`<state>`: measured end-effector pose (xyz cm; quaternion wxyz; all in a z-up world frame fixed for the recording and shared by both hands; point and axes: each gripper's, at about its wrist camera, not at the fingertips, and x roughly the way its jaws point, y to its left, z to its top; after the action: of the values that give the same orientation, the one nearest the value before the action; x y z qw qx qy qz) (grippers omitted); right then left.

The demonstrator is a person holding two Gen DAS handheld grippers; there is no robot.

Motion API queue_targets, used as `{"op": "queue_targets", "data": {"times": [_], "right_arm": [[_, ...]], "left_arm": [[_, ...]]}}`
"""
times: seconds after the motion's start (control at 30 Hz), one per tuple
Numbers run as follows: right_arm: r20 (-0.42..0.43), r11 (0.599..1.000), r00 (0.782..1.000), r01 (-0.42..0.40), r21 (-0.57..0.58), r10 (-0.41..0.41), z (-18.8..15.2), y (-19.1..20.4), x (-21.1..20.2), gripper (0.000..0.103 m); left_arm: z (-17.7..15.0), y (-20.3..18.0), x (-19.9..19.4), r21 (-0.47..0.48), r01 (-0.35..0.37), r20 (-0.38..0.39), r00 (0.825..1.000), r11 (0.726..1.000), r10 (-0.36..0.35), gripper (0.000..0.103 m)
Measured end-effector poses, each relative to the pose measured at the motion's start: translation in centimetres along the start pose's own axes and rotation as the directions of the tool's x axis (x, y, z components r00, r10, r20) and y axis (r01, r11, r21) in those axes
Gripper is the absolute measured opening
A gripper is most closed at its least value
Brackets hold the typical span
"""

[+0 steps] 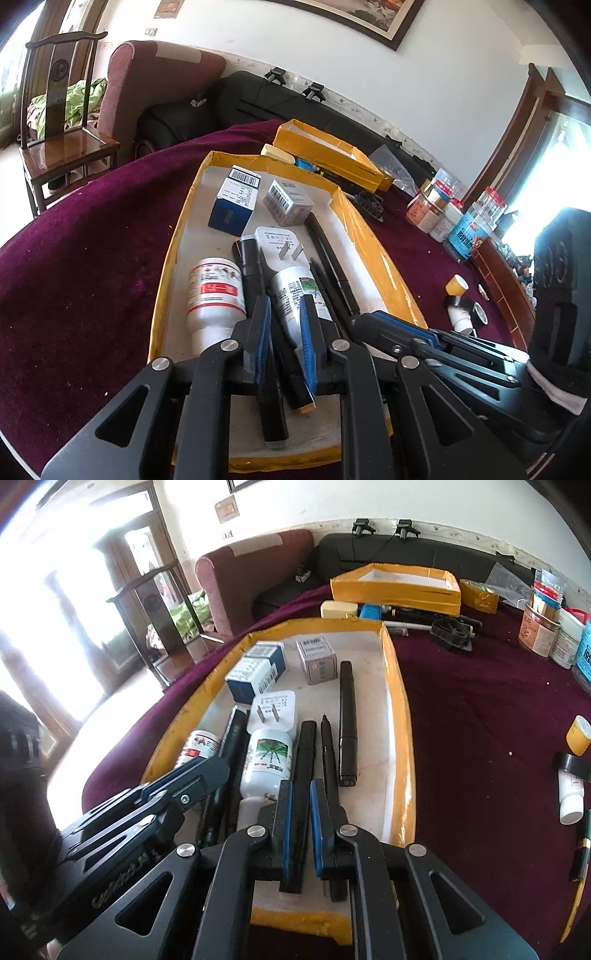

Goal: Organize rigid objects
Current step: 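Carry the marker and pen into the tray and open both grippers, then move both tools back toward the item pile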

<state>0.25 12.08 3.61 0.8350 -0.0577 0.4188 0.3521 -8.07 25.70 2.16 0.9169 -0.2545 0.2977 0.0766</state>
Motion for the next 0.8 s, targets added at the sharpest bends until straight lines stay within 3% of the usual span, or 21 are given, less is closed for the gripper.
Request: {"op": "queue_targets", "data": {"times": [0.3,0.53,0.7,0.8], "right_arm": [[0.061,0.997,0.997,-0.050,0.057,0.046,-0.8,-2.2,-3.3,0.009],[0.134,0.986,0.990,-0.063,0.152,0.043,-1.9,-7.3,-7.2,0.009],[0.156,0.978,0.982,0.074,0.197,-0.106,-4.2,-12.5,-10.4,0.009],[0.099,0.950,0.971,0.186,0.252,-0.217,-6.2,-16.4,-11.8,0.009]], "left_arm": [[-0.1,-2.5,-1.7,0.054,0.026,0.021,0.999,0.998,-0.027,0.014],[-0.7,-6.2,-2.8,0.141,0.062,0.018,0.998,0.988,-0.066,0.013],[-1.8,-9.3,-3.0,0.215,0.092,-0.003,0.996,0.972,-0.094,0.013],[-3.0,-11.4,-2.6,0.259,0.120,-0.035,0.993,0.958,-0.115,0.014]]}}
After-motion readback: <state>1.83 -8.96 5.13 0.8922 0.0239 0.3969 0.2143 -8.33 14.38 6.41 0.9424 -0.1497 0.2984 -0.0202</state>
